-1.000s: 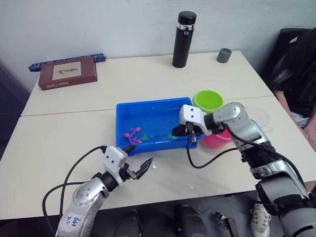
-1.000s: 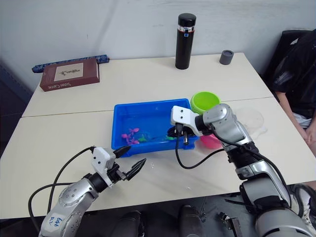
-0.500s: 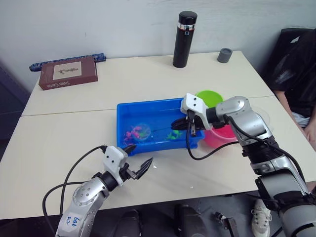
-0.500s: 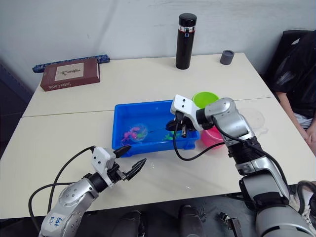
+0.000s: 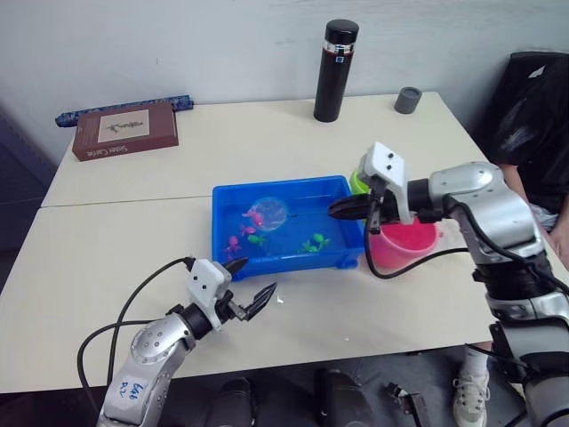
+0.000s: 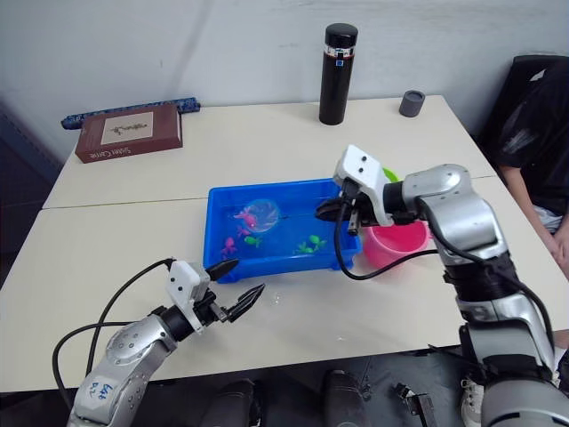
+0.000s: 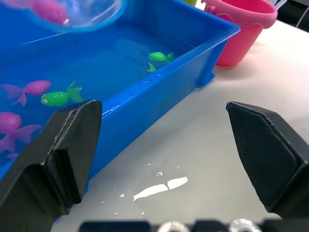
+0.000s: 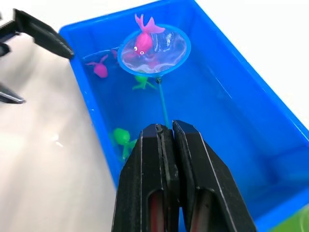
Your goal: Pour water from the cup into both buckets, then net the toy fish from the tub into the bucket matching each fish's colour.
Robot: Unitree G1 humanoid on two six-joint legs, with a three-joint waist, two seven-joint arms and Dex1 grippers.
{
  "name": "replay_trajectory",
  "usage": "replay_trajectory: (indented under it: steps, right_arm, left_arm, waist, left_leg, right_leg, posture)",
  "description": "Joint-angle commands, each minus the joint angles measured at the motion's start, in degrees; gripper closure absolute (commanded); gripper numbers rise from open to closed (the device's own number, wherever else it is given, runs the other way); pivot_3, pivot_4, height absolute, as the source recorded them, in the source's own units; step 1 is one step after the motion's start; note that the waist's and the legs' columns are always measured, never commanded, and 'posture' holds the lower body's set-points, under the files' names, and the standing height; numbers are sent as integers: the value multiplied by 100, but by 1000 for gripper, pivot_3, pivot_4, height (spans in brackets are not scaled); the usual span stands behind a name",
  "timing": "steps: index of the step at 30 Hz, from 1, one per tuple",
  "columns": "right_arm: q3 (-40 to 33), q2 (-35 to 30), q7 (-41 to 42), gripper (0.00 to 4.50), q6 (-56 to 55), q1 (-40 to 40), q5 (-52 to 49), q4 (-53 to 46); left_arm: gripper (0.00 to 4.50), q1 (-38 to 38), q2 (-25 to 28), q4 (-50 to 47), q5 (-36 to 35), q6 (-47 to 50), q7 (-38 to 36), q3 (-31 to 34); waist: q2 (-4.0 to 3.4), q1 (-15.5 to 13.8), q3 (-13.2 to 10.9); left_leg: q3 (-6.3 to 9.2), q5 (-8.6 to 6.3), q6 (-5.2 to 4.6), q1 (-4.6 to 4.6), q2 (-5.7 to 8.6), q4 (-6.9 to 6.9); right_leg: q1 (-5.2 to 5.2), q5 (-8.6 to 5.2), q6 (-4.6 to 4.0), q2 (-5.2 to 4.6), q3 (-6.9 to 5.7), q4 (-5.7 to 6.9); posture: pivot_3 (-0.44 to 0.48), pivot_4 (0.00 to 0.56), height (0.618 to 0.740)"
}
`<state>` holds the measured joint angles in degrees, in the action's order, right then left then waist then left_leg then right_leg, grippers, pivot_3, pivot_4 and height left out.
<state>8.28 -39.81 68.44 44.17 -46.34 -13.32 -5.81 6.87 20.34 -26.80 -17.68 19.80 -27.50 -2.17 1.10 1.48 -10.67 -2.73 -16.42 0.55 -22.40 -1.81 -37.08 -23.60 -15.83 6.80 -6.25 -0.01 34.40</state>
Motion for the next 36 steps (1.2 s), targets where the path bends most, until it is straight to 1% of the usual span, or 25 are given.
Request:
replay_trajectory:
  steps: [1, 9, 13, 16, 19, 21, 23, 27, 29, 33, 36]
  right_arm:
    - [-474, -229, -196, 4500, 446, 190, -424, -783]
    - [-1533, -600, -1005, 4500, 1383, 882, -1155, -2128]
    - [-2045, -805, -1410, 4500, 1568, 1199, -1301, -2569]
    - [-2332, -930, -1667, 4500, 1683, 1415, -1408, -2718]
    - [-2791, -1134, -1808, 4500, 1711, 1895, -1451, -2862]
    - [-3217, -1334, -1865, 4500, 1513, 2539, -1244, -3006]
    - [-3458, -1423, -1942, 4500, 1366, 2909, -1203, -3085]
    - [-4059, -1433, -2044, 4500, 1035, 3735, -1058, -3231]
    - [-4444, -1294, -2109, 4500, 981, 4137, -1047, -3317]
    - [-4987, -1055, -2259, 4500, 917, 4658, -1118, -3451]
    - [-5178, -969, -2330, 4500, 835, 4944, -1123, -3577]
  left_arm:
    - [44, -174, 98, -108, -130, -38, -192, 46]
    - [44, -838, 345, -110, -499, 220, -636, 103]
    - [44, -1166, 400, -23, -618, 345, -794, 49]
    - [44, -1304, 395, 80, -620, 364, -889, 5]
    - [44, -1482, 368, 200, -626, 374, -974, -40]
    - [44, -1645, 345, 371, -610, 335, -1061, -92]
    - [44, -1724, 336, 470, -596, 300, -1119, -118]
    - [44, -1903, 300, 678, -574, 253, -1207, -153]
    - [44, -2010, 264, 790, -565, 228, -1251, -190]
    - [44, -2131, 209, 908, -556, 194, -1316, -254]
    - [44, -2193, 184, 995, -537, 161, -1342, -274]
  waist:
    - [0, -1, 0]
    - [0, -3, 0]
    - [0, -18, 0]
    - [0, -29, 0]
    - [0, -47, 0]
    - [0, -111, 0]
    - [0, -147, 0]
    - [0, -161, 0]
    - [0, -157, 0]
    - [0, -151, 0]
    - [1, -148, 0]
  left_leg:
    - [0, 0, 0, 0, 1, 0]
    - [1, 0, -2, -2, 2, -1]
    - [1, 0, -4, -4, 5, -1]
    - [0, 0, -4, -4, 13, -2]
    - [-3, 0, -5, -4, 17, -3]
    - [-9, -1, -4, -5, 14, -4]
    - [-25, -2, -2, -5, 8, -6]
    - [-41, -1, -2, -5, 7, -7]
    - [-44, -1, -2, -6, 7, -8]
    - [-43, -1, -2, -3, 6, -8]
    - [-45, -1, -2, -2, 4, -9]
  right_leg:
    - [0, 0, 0, -1, 0, 0]
    - [1, 0, -1, 0, -1, -2]
    - [2, 0, 0, 2, -1, -4]
    - [4, 1, 2, 7, -2, -8]
    - [5, 1, 3, 15, -1, -11]
    - [6, 3, 6, 28, -1, -15]
    - [10, 3, 6, 41, -4, -18]
    - [10, 4, 8, 45, -2, -19]
    - [10, 6, 12, 46, 1, -21]
    - [14, 8, 15, 53, 4, -22]
    - [14, 9, 16, 57, 7, -22]
  posture:
    - [0, 150, 740]
    - [0, 150, 740]
    - [0, 150, 740]
    - [0, 150, 740]
    - [0, 150, 740]
    - [0, 150, 740]
    - [0, 150, 740]
    - [0, 150, 740]
    - [0, 150, 740]
    - [0, 150, 740]
    - [0, 150, 740]
